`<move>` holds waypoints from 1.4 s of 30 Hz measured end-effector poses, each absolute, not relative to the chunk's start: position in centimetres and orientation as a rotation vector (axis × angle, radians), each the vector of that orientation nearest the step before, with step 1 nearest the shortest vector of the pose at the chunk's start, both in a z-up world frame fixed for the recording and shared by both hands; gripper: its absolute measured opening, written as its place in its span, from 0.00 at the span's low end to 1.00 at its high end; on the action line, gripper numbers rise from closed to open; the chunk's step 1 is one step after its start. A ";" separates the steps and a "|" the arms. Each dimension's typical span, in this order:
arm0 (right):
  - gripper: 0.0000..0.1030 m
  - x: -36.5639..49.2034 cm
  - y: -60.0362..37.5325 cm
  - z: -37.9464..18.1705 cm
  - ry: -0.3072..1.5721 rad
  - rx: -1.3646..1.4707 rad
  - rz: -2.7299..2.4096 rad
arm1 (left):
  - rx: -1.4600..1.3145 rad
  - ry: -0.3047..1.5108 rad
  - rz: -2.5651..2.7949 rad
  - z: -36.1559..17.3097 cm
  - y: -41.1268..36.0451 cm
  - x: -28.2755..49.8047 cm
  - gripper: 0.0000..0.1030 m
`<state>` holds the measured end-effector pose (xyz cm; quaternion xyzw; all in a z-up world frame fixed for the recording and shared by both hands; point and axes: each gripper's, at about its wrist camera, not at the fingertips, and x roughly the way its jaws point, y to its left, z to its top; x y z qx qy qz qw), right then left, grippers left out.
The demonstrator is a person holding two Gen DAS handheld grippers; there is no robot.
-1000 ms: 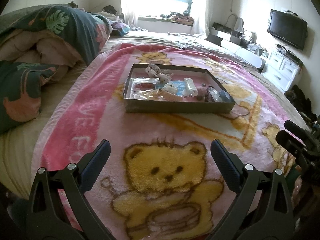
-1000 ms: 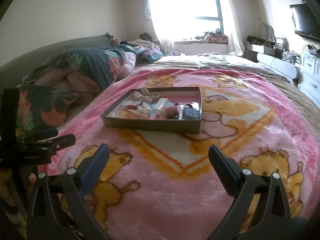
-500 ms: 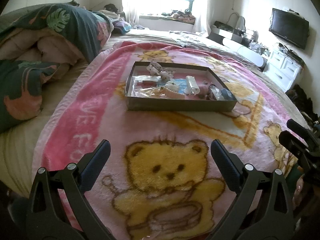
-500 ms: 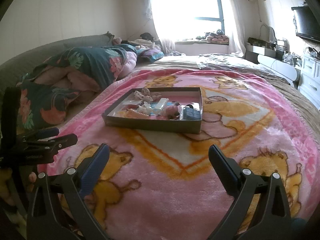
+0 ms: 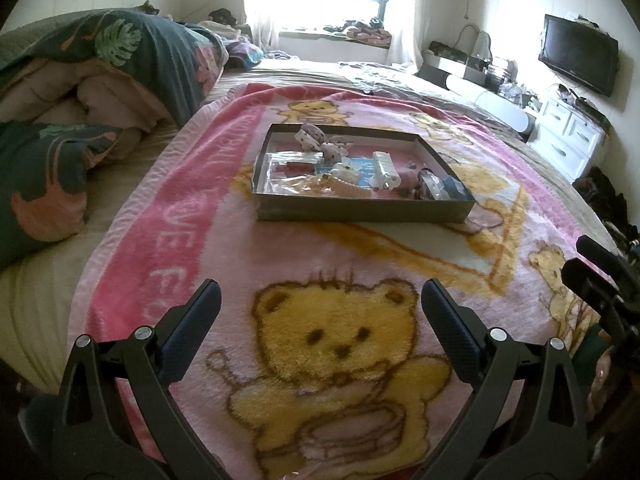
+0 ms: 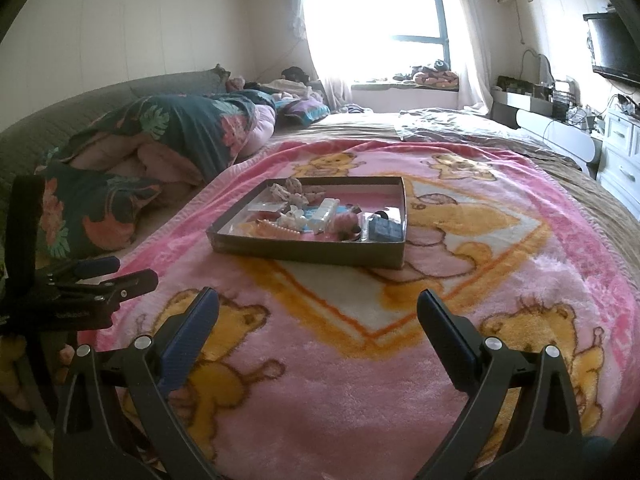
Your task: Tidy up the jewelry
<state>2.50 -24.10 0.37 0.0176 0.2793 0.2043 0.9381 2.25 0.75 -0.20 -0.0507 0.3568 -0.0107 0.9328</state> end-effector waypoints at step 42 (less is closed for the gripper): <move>0.96 2.4 -23.8 0.9 0.572 0.033 0.417 | -0.098 0.730 -0.019 0.1 0.8 2.2 0.91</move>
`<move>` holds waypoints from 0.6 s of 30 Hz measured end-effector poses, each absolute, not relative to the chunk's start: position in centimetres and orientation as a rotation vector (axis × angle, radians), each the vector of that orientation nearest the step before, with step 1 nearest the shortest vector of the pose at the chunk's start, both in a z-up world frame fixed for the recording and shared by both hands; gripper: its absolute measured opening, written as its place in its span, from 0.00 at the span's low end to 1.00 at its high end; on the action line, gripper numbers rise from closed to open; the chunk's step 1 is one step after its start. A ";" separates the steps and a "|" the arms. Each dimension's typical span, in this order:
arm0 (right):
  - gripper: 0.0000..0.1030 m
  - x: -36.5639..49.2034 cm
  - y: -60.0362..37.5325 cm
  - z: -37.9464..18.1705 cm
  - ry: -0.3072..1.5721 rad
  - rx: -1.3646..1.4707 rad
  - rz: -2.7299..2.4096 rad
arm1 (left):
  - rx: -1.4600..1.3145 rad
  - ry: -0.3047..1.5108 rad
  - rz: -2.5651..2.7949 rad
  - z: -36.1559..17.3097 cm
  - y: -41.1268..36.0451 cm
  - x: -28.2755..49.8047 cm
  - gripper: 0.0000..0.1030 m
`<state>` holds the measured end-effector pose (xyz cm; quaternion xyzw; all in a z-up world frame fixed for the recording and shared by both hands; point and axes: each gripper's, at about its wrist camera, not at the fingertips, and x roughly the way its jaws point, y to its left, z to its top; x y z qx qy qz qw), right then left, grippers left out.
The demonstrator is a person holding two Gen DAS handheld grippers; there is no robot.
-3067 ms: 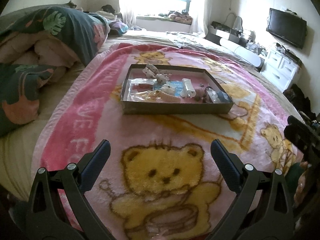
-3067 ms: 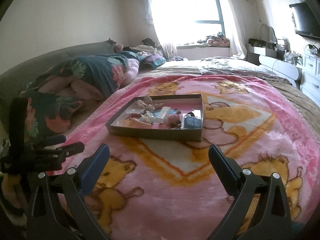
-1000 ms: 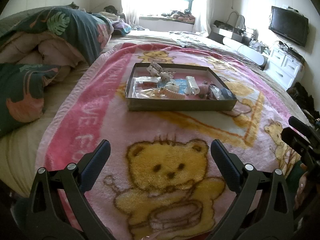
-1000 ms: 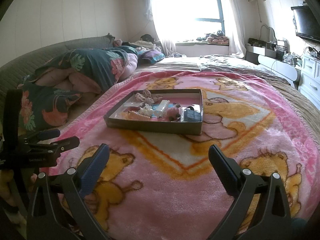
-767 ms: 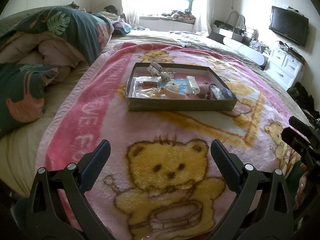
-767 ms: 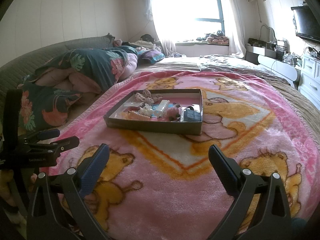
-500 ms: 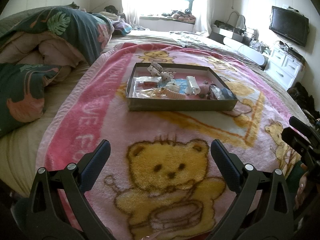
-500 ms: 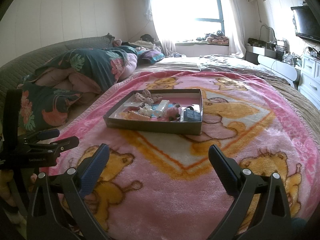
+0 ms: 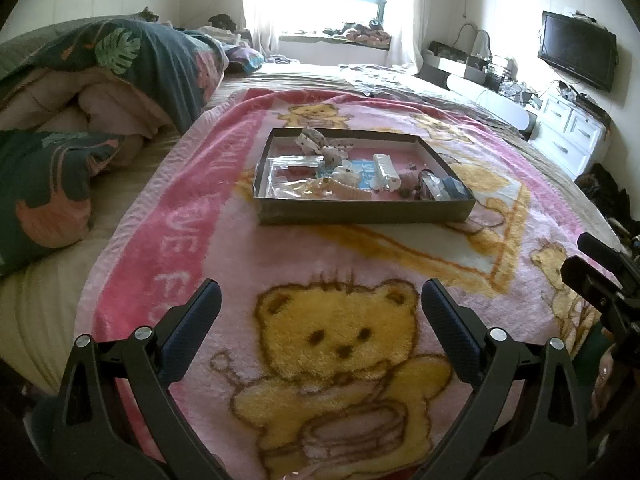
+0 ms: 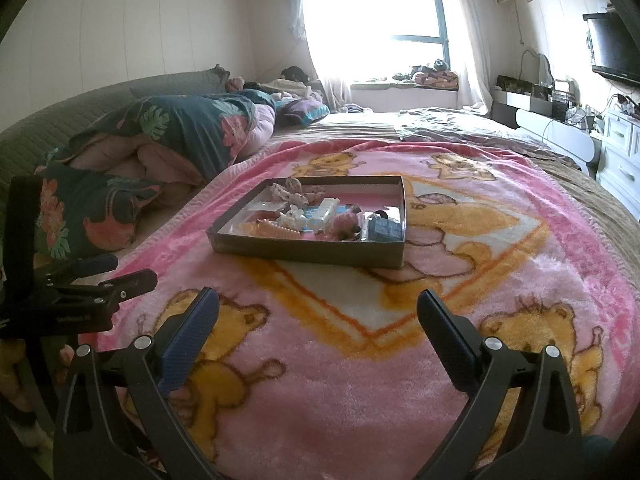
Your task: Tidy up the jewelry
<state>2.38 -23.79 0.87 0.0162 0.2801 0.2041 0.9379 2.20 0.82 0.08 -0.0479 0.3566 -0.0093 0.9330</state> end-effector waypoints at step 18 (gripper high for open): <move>0.96 2.8 -23.6 0.9 0.582 0.019 0.409 | -0.106 0.752 -0.030 -0.1 1.2 2.6 0.91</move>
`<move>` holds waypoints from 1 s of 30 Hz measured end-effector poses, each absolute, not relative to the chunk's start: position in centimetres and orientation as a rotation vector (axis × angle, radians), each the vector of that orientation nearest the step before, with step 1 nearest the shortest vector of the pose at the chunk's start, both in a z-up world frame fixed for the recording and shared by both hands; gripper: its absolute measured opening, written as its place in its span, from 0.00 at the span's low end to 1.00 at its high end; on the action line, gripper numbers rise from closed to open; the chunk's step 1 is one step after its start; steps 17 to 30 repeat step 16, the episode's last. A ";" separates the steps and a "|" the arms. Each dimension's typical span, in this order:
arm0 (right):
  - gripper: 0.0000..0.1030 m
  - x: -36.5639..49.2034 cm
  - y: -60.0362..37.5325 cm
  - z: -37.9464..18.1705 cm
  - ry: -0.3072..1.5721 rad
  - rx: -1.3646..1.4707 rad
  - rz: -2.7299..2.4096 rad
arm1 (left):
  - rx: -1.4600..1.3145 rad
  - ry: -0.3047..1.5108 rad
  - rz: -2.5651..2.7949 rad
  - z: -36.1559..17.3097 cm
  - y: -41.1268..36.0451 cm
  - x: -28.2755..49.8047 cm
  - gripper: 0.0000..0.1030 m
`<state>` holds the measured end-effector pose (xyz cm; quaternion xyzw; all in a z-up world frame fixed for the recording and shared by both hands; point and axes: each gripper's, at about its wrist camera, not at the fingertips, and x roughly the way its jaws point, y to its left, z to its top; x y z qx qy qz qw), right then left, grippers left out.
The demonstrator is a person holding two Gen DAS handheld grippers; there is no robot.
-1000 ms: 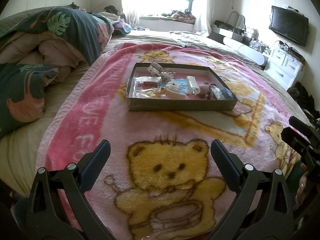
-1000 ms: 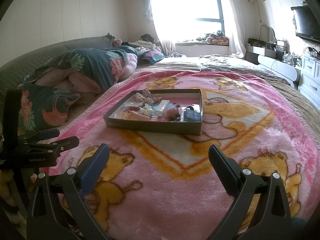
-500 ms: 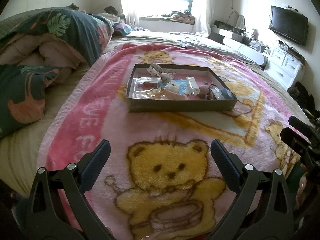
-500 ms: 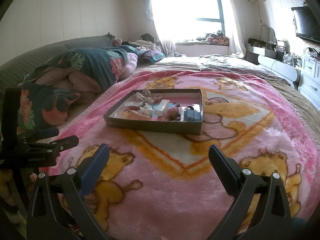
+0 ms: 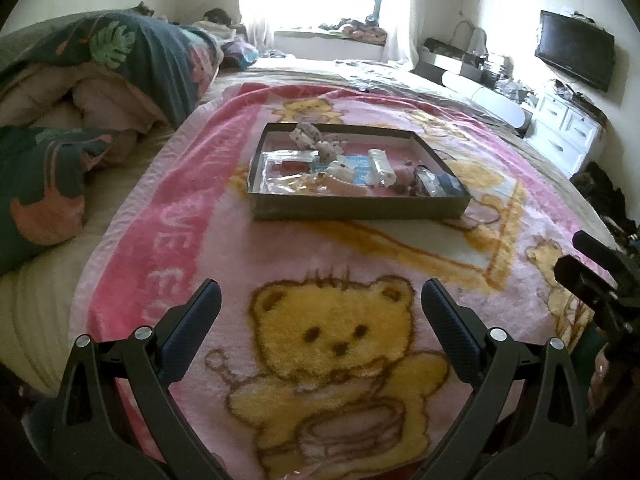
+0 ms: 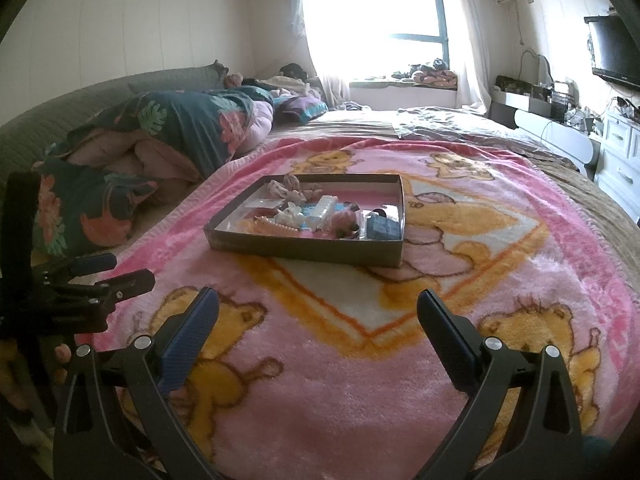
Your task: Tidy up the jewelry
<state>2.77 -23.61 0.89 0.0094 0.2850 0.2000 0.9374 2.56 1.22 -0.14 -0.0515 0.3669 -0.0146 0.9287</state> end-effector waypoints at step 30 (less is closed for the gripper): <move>0.96 13.9 -32.7 -1.8 0.666 0.105 0.067 | -0.210 0.856 0.226 -3.4 10.0 9.2 0.91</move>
